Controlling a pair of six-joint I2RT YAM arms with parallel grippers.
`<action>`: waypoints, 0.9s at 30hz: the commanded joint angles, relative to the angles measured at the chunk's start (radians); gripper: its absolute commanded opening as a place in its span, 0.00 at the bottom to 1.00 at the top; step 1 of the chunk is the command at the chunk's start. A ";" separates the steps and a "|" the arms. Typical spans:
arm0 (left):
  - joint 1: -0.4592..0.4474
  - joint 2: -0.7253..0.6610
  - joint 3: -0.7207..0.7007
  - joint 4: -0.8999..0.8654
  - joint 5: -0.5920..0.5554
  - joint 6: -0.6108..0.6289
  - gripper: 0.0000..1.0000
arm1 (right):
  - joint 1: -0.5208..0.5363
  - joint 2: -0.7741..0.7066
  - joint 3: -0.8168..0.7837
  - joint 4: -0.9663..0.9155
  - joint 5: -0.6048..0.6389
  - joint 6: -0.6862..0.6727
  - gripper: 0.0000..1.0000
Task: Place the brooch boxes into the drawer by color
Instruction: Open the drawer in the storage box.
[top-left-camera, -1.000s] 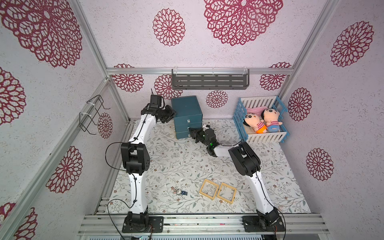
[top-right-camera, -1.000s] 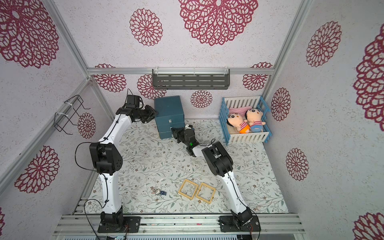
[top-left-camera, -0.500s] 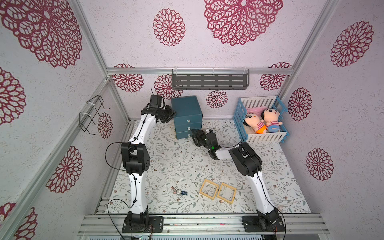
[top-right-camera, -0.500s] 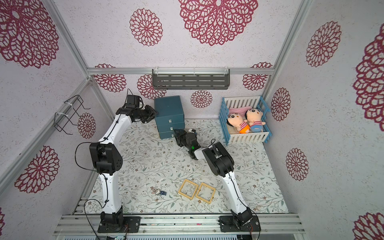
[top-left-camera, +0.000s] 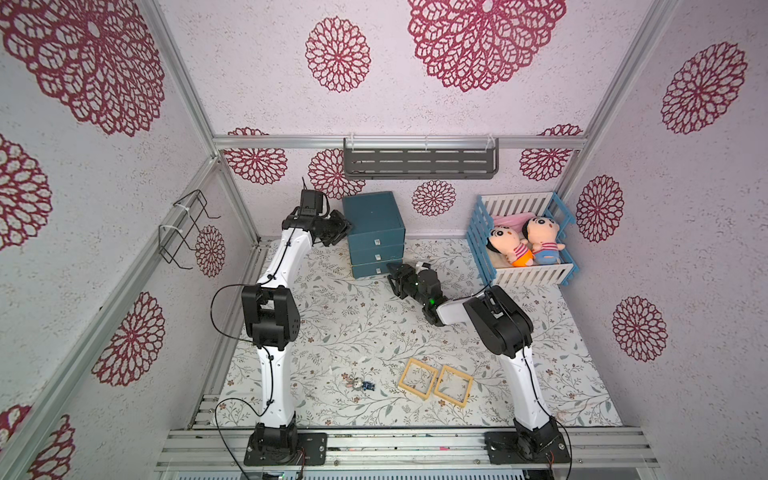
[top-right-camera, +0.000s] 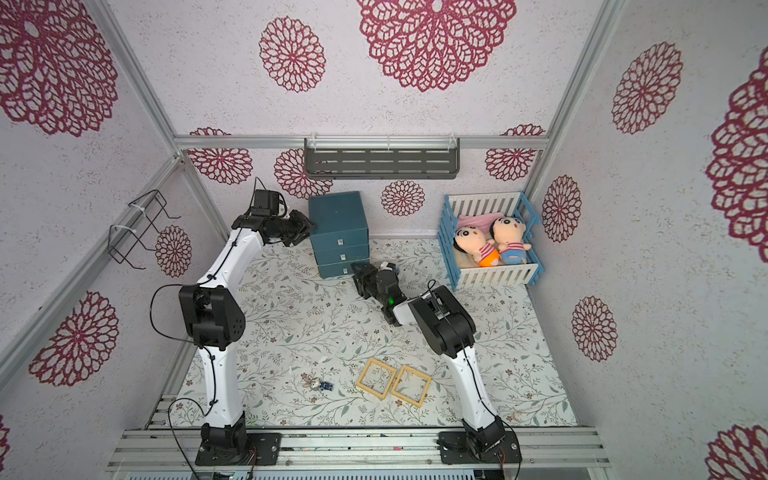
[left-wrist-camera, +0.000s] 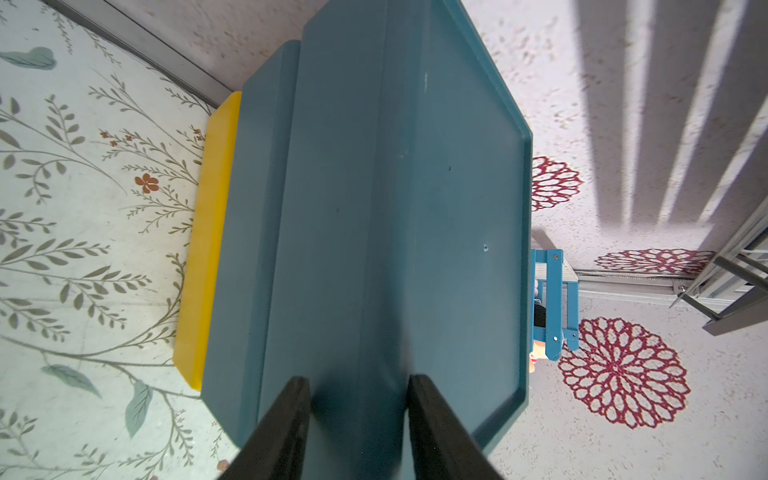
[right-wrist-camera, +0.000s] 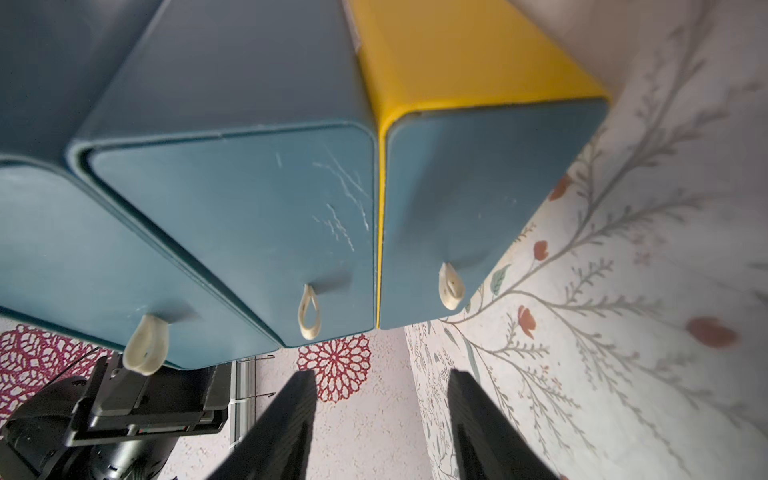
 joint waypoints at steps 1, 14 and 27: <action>-0.006 0.045 0.000 -0.021 0.001 0.008 0.44 | -0.002 0.040 0.069 -0.003 -0.021 -0.027 0.53; -0.006 0.053 0.016 -0.021 0.005 0.003 0.43 | 0.016 0.159 0.239 -0.099 -0.016 -0.019 0.47; -0.005 0.057 0.019 -0.020 0.010 0.003 0.43 | 0.021 0.222 0.320 -0.138 -0.010 -0.009 0.32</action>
